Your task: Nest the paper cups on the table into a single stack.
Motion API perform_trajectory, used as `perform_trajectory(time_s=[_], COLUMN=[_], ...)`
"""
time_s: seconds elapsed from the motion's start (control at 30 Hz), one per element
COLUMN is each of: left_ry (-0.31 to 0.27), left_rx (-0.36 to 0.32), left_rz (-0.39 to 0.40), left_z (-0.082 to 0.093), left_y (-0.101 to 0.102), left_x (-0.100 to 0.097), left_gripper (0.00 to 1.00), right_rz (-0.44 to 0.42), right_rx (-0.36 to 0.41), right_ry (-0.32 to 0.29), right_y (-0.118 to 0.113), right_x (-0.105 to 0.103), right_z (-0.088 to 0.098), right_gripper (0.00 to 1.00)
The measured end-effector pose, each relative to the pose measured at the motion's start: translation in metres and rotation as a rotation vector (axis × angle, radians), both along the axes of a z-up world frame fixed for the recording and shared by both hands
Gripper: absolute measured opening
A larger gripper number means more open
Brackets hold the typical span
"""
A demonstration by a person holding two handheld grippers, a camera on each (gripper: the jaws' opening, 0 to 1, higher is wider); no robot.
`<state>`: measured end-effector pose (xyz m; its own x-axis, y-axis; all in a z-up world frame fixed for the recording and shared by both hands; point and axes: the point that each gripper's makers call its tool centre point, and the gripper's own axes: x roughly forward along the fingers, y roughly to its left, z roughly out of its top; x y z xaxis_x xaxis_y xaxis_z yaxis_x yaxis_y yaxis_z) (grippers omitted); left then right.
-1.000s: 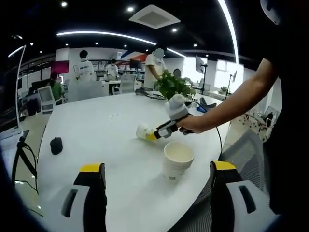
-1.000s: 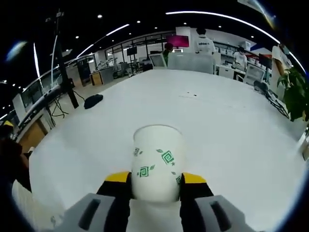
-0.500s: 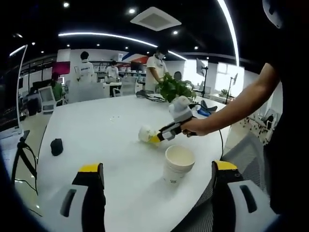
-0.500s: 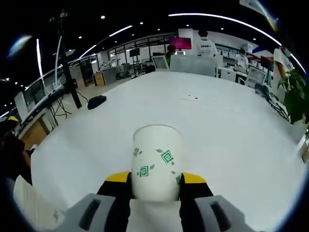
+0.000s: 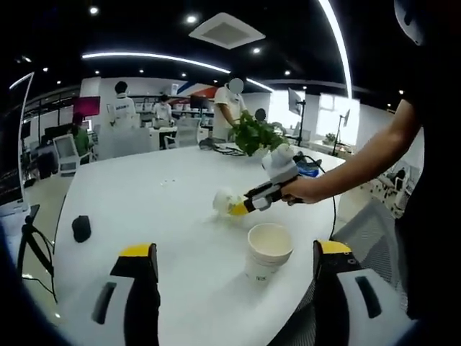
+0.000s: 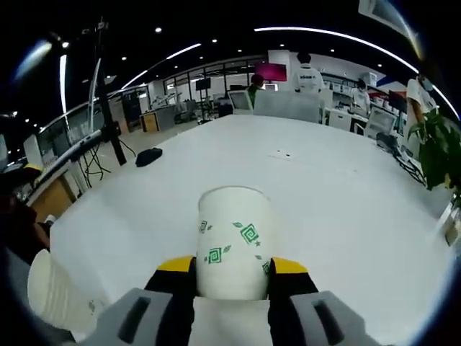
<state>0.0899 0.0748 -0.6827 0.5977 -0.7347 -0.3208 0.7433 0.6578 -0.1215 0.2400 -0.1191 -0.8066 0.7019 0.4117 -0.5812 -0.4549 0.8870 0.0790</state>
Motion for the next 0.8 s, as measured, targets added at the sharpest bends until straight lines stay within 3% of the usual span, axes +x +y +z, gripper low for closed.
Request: perform_trajectory(time_s=[0.5,0.8], left_ry=[-0.015,-0.02], left_rx=[0.001,0.011], left_rz=[-0.094,-0.167], left_z=[0.002,0.004], left_y=[-0.026,-0.043], left_x=[0.01,0.011], left_gripper=[0.75,0.68], right_rz=[-0.013,0.02], right_rx=[0.053,0.092], right_ry=[-0.07,-0.126], right_y=[-0.012,-0.005], right_x=[-0.027,-0.052], right_z=[0.024,0.054], right_gripper=[0.38,0.38])
